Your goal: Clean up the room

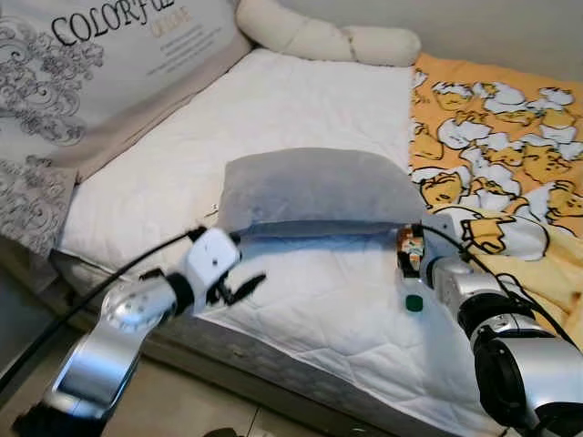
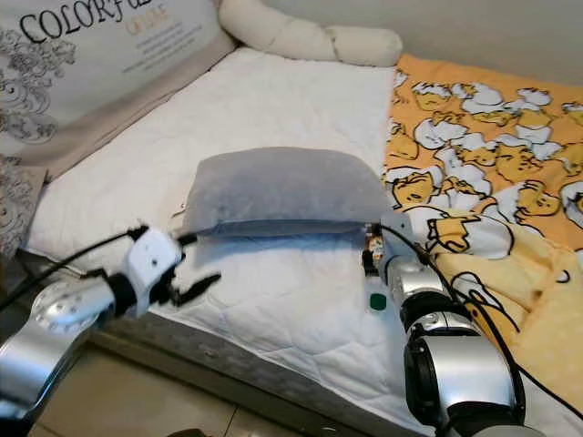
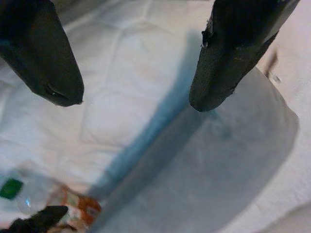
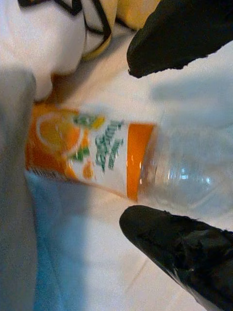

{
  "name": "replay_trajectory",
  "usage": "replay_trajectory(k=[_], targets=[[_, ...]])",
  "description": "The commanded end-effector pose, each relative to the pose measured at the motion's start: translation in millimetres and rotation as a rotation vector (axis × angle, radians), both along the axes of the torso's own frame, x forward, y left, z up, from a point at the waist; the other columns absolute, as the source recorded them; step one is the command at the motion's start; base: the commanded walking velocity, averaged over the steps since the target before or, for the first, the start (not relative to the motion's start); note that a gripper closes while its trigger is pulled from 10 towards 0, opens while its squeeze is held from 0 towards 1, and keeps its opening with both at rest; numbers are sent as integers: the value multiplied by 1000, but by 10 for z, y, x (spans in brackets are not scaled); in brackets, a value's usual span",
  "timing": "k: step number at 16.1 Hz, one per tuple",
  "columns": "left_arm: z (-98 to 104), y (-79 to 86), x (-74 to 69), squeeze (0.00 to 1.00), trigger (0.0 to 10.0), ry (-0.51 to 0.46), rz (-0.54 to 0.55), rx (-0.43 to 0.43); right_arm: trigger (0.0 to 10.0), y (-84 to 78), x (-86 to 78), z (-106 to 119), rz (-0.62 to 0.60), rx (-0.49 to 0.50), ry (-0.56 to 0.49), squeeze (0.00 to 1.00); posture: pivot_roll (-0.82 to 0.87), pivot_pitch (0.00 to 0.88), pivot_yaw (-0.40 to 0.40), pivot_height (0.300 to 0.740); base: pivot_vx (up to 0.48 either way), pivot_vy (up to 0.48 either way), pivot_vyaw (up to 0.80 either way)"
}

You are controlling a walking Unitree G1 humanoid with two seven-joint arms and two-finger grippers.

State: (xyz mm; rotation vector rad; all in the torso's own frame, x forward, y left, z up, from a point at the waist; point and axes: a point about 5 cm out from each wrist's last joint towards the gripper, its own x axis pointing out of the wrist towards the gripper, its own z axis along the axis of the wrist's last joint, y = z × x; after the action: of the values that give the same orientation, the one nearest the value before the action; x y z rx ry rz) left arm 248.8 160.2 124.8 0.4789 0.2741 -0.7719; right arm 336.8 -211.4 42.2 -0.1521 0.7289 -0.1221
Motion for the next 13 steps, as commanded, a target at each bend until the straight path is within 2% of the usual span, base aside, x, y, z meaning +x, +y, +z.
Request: replay_trajectory(k=[1,6,11,13], targets=[[48,-24,-43,0,10000,2,-25,4,10000,44,51,52,29,1,-33,0,126,0,2,740,0,0,0],[125,-84,-214,0,10000,23,-55,-7,10000,-19,8,9,-68,32,-37,0,149,56,-4,740,0,0,0],[154,-111,-295,0,10000,53,-70,-11,10000,-65,-70,-76,-120,36,-8,0,170,70,-5,740,0,0,0],[158,-85,-336,0,10000,70,-71,-2,10000,-65,-99,-111,-146,74,2,0,181,84,-5,740,0,0,0]])
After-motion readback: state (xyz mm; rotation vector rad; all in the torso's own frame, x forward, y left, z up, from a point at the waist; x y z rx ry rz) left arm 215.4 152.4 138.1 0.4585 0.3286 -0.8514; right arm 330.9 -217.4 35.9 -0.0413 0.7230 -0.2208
